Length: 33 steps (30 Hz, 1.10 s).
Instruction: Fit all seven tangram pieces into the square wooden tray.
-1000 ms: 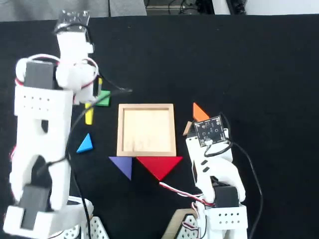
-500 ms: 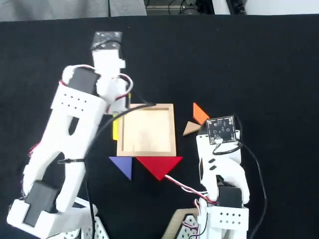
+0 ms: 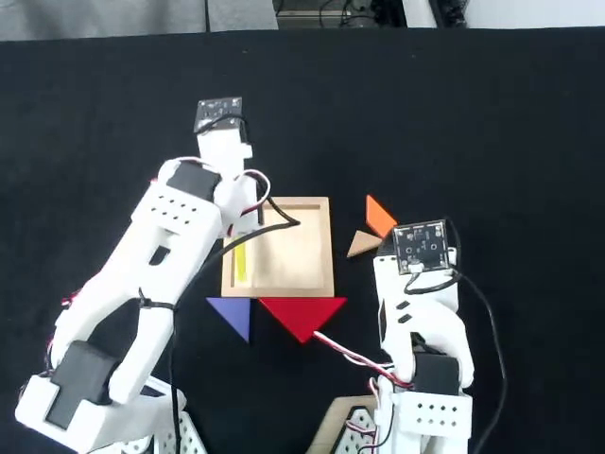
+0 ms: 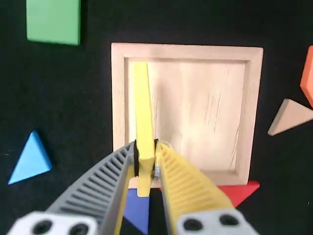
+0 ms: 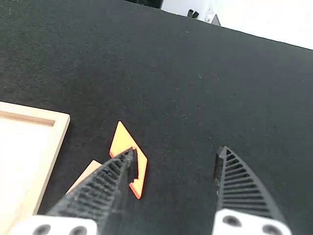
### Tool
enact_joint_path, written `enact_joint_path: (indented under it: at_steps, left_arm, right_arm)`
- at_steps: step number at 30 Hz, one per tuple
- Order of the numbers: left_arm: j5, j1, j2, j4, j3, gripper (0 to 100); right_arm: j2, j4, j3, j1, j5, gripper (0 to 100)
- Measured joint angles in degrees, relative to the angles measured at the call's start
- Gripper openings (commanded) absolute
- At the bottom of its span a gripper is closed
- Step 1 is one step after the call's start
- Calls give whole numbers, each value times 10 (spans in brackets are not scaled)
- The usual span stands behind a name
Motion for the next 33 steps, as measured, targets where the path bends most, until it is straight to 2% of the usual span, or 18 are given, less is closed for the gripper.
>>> enact_joint_path:
  at_steps: [6, 16, 24, 33]
  left_arm:
    - [18, 0, 0, -40, 32, 30]
    - [18, 3, 2, -46, 47, 30]
    - [18, 3, 75, -75, 47, 30]
    - [18, 2, 84, -87, 46, 30]
  right_arm:
    - [0, 0, 0, 0, 0, 254]
    - [0, 0, 0, 0, 0, 254]
    - [0, 0, 0, 0, 0, 254]
    - [0, 0, 0, 0, 0, 254]
